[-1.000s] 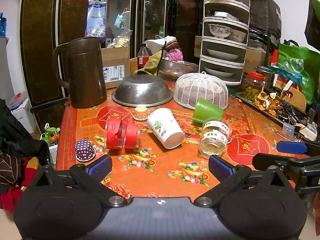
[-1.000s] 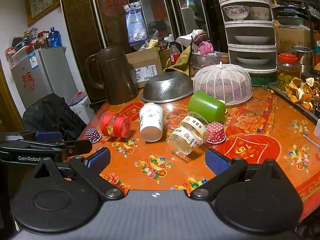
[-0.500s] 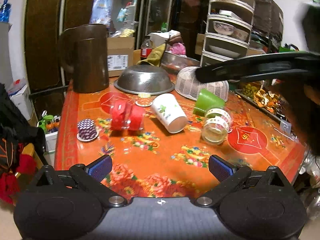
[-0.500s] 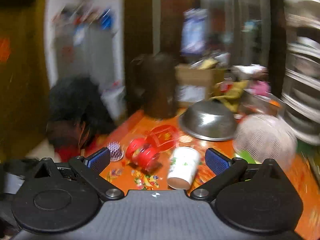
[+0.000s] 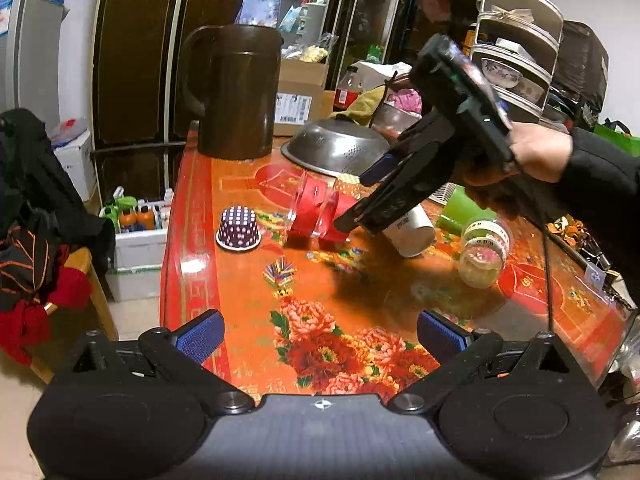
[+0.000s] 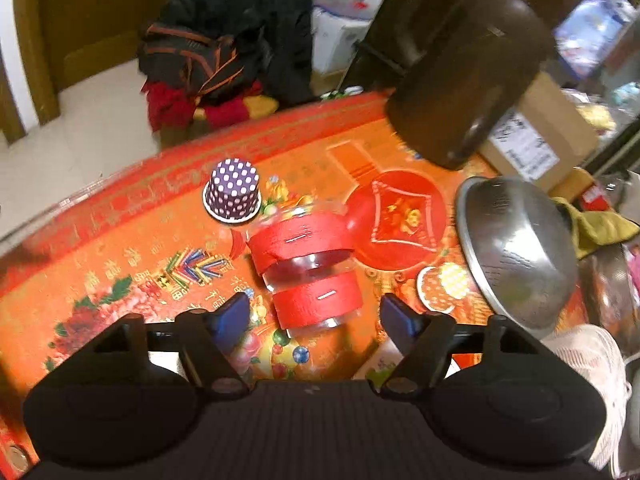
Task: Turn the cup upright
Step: 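Reach the right tool to the red-banded clear cup and grasp it, then lift the red-banded cup with the right tool toward the left tool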
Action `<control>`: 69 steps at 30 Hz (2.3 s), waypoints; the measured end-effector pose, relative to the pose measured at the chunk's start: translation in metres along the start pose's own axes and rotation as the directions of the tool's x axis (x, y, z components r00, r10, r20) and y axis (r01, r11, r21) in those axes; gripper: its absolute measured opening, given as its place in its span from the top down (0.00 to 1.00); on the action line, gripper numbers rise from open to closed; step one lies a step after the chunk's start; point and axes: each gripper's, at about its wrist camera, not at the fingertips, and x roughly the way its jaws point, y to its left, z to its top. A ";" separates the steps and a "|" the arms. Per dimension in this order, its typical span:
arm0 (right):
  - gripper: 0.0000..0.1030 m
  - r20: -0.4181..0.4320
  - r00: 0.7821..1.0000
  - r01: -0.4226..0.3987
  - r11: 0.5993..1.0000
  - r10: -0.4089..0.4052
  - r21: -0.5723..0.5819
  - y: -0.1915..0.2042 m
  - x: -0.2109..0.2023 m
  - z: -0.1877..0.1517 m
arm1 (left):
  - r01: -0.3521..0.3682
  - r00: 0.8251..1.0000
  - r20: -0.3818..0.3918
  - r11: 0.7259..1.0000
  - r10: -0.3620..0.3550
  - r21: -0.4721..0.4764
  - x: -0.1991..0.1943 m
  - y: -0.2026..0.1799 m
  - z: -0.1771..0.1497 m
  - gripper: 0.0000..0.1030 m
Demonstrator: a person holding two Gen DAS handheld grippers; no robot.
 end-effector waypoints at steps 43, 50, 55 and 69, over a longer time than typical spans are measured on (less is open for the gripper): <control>0.45 0.248 0.965 -0.263 0.381 0.089 0.886 0.072 -0.107 -0.191 | 0.200 0.977 -0.058 0.974 -0.207 -0.111 -0.019 0.008 -0.015 0.00; 0.45 0.231 0.969 -0.246 0.267 0.086 0.932 0.081 -0.098 -0.214 | 0.229 0.961 -0.132 0.965 -0.245 -0.126 -0.009 -0.004 -0.017 0.00; 0.42 0.222 0.973 -0.232 0.268 0.069 0.935 0.087 -0.102 -0.217 | 0.268 0.939 -0.185 0.954 -0.290 -0.138 0.007 -0.015 -0.009 0.00; 0.41 0.247 0.967 -0.256 0.287 0.065 0.923 0.096 -0.105 -0.217 | 0.327 0.827 -0.392 0.912 -0.402 -0.246 0.074 -0.061 -0.002 0.06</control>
